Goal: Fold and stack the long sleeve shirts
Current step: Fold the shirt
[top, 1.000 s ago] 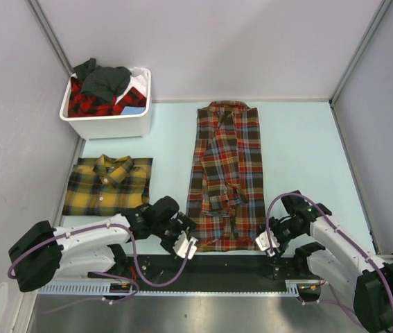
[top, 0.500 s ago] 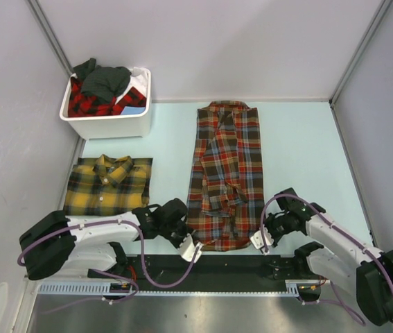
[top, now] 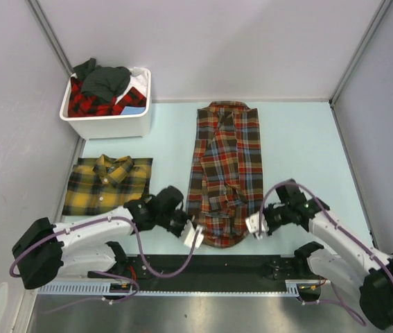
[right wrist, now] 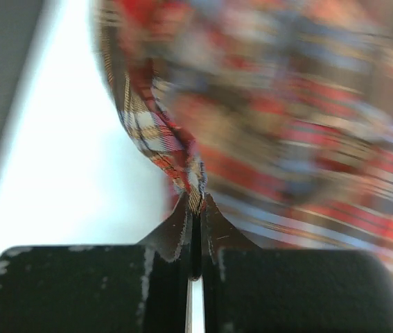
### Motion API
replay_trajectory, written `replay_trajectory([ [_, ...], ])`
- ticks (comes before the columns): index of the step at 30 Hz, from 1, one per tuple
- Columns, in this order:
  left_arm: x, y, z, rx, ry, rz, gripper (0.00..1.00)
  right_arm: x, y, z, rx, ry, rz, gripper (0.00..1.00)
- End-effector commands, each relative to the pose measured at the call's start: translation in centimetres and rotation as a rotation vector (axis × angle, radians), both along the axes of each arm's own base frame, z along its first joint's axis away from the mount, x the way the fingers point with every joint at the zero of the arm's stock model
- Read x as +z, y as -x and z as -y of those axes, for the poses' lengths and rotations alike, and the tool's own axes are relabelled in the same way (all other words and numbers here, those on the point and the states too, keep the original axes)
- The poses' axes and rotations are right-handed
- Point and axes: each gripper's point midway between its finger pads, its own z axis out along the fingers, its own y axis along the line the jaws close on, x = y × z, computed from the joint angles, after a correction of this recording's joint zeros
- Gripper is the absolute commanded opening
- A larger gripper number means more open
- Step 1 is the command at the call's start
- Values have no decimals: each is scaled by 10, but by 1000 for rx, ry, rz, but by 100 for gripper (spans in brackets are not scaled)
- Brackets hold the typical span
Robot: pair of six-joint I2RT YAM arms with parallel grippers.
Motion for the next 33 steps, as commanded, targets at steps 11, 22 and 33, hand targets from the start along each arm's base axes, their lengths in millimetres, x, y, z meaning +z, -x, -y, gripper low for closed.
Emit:
replay_trajectory([
  [11,96,-259,50,459,196,-193,0,93,-264,-9,-321,-246,114,0],
  [22,24,-310,33,679,75,-319,1,23,-319,12,-406,-161,38,0],
  [33,86,-344,-14,1033,241,-397,61,88,-334,57,-749,-215,26,93],
])
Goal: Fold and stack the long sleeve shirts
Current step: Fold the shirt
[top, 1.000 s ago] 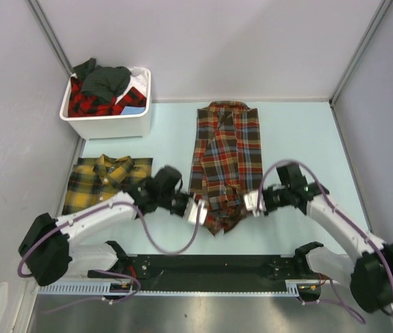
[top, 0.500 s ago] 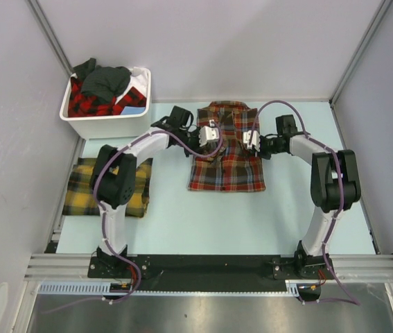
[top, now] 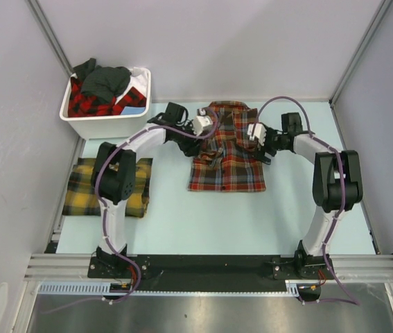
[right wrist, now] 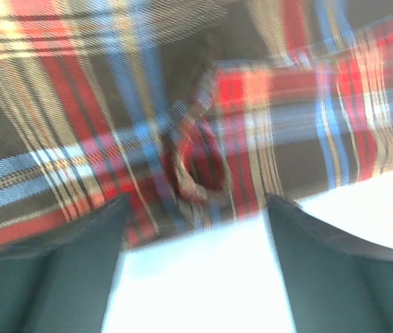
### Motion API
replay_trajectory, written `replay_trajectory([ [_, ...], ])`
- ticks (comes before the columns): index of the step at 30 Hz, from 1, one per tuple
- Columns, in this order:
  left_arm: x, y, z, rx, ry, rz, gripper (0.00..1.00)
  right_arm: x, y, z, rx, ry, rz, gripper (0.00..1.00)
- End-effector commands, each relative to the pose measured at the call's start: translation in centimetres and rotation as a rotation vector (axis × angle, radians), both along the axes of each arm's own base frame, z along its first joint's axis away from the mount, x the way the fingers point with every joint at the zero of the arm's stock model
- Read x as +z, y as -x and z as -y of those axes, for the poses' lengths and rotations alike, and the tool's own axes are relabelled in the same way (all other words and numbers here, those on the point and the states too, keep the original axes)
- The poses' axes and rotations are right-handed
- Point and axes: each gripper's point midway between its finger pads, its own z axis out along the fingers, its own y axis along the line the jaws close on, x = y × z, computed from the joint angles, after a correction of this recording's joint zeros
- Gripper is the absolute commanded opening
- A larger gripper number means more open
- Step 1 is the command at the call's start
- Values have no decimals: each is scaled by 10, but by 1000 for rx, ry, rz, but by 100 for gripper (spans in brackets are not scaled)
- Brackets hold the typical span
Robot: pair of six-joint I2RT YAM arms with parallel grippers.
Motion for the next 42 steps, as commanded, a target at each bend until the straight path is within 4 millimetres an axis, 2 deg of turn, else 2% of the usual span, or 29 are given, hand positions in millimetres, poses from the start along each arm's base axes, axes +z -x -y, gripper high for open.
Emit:
replay_trajectory([
  [1,72,-17,-33,238,125,26,64,85,-18,24,-233,-90,49,94],
  [2,78,-12,-35,263,153,-1,66,103,-16,24,-273,-120,35,95],
  [3,96,-6,-36,275,194,7,67,108,-13,23,-312,-153,-14,96],
  [4,87,10,-36,288,217,-52,67,106,4,17,-412,-241,-198,96],
  [5,90,24,-30,289,270,-111,68,115,9,10,-414,-286,-282,95],
  [6,111,45,-14,209,364,-141,72,116,30,-7,-363,-355,-419,92],
  [7,99,65,-9,195,385,-216,73,114,50,-19,-417,-421,-605,91],
  [9,107,100,17,121,461,-338,73,113,80,-43,-361,-518,-813,88],
  [10,96,115,23,113,461,-405,73,112,92,-52,-367,-547,-908,88],
  [13,83,152,45,64,525,-601,73,105,126,-83,-263,-582,-1053,84],
  [16,79,166,67,103,602,-807,73,85,147,-105,-234,-575,-1148,81],
  [18,71,168,83,76,624,-824,73,71,142,-112,-261,-587,-1168,80],
  [19,64,165,86,95,616,-825,73,52,143,-111,-302,-586,-1207,80],
  [20,47,163,88,120,597,-855,73,41,136,-108,-379,-597,-1247,79],
  [21,38,155,86,150,592,-867,73,35,117,-101,-402,-639,-1206,77],
  [22,30,148,84,185,592,-890,73,13,110,-94,-461,-645,-1256,76],
  [24,6,129,72,253,587,-909,73,-7,97,-81,-548,-677,-1293,70],
  [25,-1,121,68,279,577,-906,73,-27,93,-67,-610,-680,-1328,69],
  [26,-21,122,62,335,540,-954,72,-39,93,-59,-660,-667,-1334,68],
  [28,-41,121,46,418,517,-992,70,-54,93,-46,-727,-666,-1367,68],
  [29,-41,122,42,419,529,-998,70,-57,96,-43,-744,-664,-1391,67],
  [30,-40,130,38,424,533,-1034,70,-54,97,-42,-735,-664,-1383,66],
  [31,-23,128,41,367,587,-1005,68,-49,96,-43,-725,-662,-1369,66],
  [33,2,145,41,290,629,-1063,67,-22,96,-47,-681,-675,-1341,60],
  [34,28,142,42,231,680,-990,67,-9,96,-50,-656,-681,-1326,59],
  [35,40,142,41,216,699,-965,66,12,98,-57,-614,-681,-1292,57],
  [37,57,141,40,215,716,-921,62,29,99,-64,-589,-673,-1239,53],
  [39,56,127,39,275,717,-864,52,42,100,-76,-559,-663,-1185,48],
  [42,43,106,36,385,726,-832,38,36,97,-92,-563,-636,-1166,36],
])
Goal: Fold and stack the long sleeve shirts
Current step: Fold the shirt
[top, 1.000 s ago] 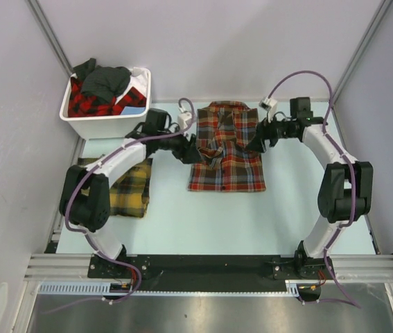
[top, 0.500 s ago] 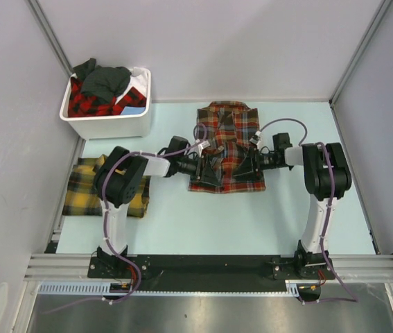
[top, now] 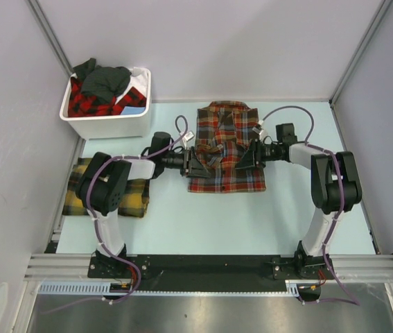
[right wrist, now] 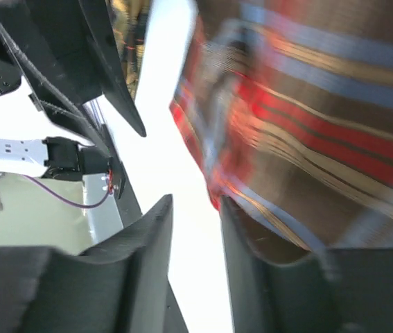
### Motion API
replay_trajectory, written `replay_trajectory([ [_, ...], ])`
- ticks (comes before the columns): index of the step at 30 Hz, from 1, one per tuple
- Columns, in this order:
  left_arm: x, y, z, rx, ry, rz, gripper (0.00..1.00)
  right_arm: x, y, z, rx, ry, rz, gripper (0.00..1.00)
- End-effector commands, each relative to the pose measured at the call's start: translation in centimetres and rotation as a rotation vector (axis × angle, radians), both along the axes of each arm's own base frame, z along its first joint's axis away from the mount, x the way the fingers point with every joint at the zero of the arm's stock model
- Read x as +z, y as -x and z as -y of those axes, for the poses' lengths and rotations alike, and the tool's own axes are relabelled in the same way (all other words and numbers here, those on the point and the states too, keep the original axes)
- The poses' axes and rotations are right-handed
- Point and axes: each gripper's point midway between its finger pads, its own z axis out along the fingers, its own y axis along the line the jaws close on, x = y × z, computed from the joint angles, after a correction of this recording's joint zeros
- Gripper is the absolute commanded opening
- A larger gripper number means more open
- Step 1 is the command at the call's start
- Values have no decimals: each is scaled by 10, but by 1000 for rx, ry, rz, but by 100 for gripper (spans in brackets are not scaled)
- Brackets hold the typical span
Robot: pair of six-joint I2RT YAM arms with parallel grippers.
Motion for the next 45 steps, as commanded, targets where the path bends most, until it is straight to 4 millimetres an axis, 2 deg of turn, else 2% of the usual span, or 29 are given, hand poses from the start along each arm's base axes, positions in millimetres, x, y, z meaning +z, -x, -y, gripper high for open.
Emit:
replay_trajectory([
  [1,18,-42,-2,146,0,117,36,6,-8,-20,6,57,80,31],
  [3,3,-52,-2,187,-17,51,33,-7,-9,-23,-1,72,51,26],
  [5,-2,-61,-2,215,-18,30,32,-15,-14,-23,-16,97,45,22],
  [9,-19,-67,-4,253,-63,-11,29,-42,-20,-27,-28,161,33,17],
  [10,-23,-70,-5,267,-77,-9,29,-52,-24,-27,-37,178,11,15],
  [12,-27,-78,-4,269,-96,7,29,-60,-26,-27,-45,190,-9,15],
  [14,-22,-96,0,275,-98,57,29,-71,-28,-25,-46,217,-17,14],
  [16,-29,-106,4,275,-101,55,30,-80,-26,-21,-35,236,-32,14],
  [17,-18,-119,9,272,-80,87,30,-80,-28,-22,-32,234,-30,14],
  [18,-16,-125,11,271,-74,98,30,-80,-28,-22,-29,234,-32,14],
  [19,-22,-129,14,269,-79,90,30,-82,-28,-22,-25,239,-33,14],
  [20,-12,-141,18,277,-64,121,31,-82,-29,-22,-23,238,-31,14],
  [22,-12,-153,23,287,-52,150,32,-82,-30,-22,-18,235,-31,15],
  [25,11,-181,31,313,-7,252,34,-78,-28,-24,2,229,-20,16],
  [26,19,-191,34,314,4,294,35,-75,-27,-26,9,227,-12,16],
  [29,37,-200,39,299,34,371,40,-55,-30,-30,20,184,21,20],
  [31,50,-198,39,273,53,405,44,-30,-37,-35,28,135,75,24],
  [32,69,-196,38,265,77,446,49,-20,-39,-38,22,111,82,25],
  [34,91,-184,29,255,86,498,54,4,-48,-40,18,83,153,29],
  [36,98,-173,18,262,76,499,57,23,-59,-37,1,74,205,30],
  [37,88,-159,13,251,54,467,61,30,-62,-36,-2,69,223,31],
  [38,100,-146,9,239,58,469,63,35,-64,-31,-10,67,232,31],
  [39,102,-133,7,224,59,458,64,40,-63,-27,-14,67,233,32],
  [40,85,-111,4,190,52,388,69,42,-58,-24,-12,64,214,33],
  [41,93,-92,6,157,65,372,71,43,-43,-22,17,40,167,35],
  [42,88,-77,9,118,65,329,73,44,-32,-20,34,29,144,47],
  [43,74,-54,9,65,49,241,82,50,-12,-19,68,9,135,55],
  [44,70,-37,16,31,45,217,84,47,6,-18,90,6,84,68],
  [45,72,-25,18,14,46,212,87,48,18,-20,112,-3,79,74],
])
